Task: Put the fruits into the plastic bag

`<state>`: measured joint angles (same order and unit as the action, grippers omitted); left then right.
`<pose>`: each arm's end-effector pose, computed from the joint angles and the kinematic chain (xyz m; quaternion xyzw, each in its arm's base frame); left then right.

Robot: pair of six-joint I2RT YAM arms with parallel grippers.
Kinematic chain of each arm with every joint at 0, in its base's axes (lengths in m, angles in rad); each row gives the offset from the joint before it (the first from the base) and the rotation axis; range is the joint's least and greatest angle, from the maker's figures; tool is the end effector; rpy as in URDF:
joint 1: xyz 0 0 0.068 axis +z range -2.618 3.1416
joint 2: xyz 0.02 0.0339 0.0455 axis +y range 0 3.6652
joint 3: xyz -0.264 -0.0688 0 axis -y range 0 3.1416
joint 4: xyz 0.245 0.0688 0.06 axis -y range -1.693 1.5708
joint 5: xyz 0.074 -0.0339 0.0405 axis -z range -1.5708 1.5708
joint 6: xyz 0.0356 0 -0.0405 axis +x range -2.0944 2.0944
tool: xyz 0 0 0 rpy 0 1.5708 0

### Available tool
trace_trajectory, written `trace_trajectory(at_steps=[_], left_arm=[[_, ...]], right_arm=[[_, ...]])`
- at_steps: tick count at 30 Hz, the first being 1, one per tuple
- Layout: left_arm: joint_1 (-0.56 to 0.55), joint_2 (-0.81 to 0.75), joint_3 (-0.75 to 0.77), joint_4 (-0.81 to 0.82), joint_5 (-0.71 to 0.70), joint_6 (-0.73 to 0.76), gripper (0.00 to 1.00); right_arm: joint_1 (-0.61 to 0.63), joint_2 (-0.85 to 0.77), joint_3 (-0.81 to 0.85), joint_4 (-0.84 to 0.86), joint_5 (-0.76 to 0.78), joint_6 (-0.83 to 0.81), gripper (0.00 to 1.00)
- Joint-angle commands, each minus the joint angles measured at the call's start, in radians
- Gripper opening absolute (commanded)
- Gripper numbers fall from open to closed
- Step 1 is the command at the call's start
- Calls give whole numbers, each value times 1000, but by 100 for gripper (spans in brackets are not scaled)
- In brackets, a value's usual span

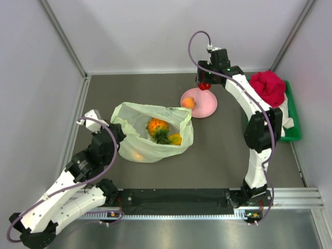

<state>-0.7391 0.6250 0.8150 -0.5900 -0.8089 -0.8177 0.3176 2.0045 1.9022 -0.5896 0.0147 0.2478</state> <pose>0.1104 -0.0658 0.3348 -0.2474 0.7571 -0.1231 0.5920 0.4421 0.1448 0.3178 -0.0285 0.9045 0.1123 0.4104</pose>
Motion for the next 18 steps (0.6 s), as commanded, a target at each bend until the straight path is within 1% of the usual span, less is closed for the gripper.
trace_trajectory(at_steps=[1,3,4,5,7,8,12,18], left_arm=[[4,-16,9,4,13,-12,0],[4,-18,10,1,16,-15,0],[4,-16,10,1,16,-18,0],[4,-16,12,-1,20,-20,0],[4,-16,16,-4,27,-23,0],[4,-16,18,-5,28,-24,0],[4,-18,16,-22,34,-37,0],[4,-15,13,-19,36,-44,0]], right_arm=[[-9,-147,-14,50,-74,-19,43],[-9,-186,-58,68,-139,-7,43],[-11,-208,-80,103,-192,13,43],[-8,-258,-104,123,-220,25,43],[1,-306,-172,167,-261,45,43],[9,-340,-187,169,-263,45,43],[80,-392,-225,133,-236,1,43],[192,-457,-290,149,-251,18,42]])
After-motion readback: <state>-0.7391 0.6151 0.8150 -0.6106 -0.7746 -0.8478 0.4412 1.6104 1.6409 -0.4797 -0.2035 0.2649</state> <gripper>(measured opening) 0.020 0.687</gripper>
